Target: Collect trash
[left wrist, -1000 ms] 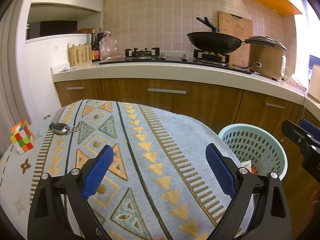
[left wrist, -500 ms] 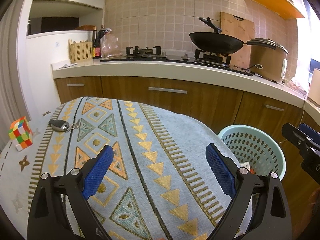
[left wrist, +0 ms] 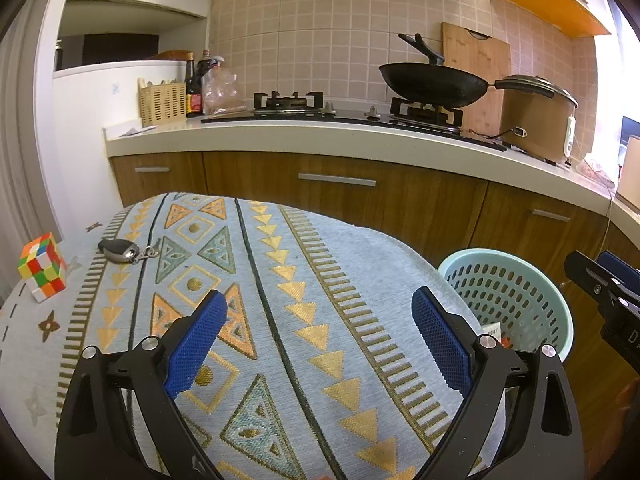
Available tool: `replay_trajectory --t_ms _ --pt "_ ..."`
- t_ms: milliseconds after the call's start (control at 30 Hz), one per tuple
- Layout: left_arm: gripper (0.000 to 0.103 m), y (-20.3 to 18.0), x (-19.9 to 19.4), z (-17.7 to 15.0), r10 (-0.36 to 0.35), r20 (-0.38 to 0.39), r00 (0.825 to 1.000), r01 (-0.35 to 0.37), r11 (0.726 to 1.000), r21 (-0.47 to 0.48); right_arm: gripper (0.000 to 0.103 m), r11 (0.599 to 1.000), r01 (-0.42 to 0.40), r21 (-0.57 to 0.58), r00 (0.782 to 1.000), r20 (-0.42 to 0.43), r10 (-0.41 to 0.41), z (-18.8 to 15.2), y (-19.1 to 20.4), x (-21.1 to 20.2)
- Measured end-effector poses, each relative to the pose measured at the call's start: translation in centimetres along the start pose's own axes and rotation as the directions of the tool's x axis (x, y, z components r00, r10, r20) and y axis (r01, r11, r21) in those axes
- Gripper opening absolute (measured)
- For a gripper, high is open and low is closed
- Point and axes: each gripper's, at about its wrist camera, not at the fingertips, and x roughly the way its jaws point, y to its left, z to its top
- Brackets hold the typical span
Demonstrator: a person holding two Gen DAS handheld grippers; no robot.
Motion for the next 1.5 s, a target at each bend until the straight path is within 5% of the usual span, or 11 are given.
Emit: replay_trajectory --t_ms 1500 --pt "0.091 0.08 -0.12 -0.2 0.0 -0.006 1.0 0.0 1.0 -0.009 0.066 1.0 -0.021 0.003 0.999 -0.025 0.021 0.1 0.26 0.72"
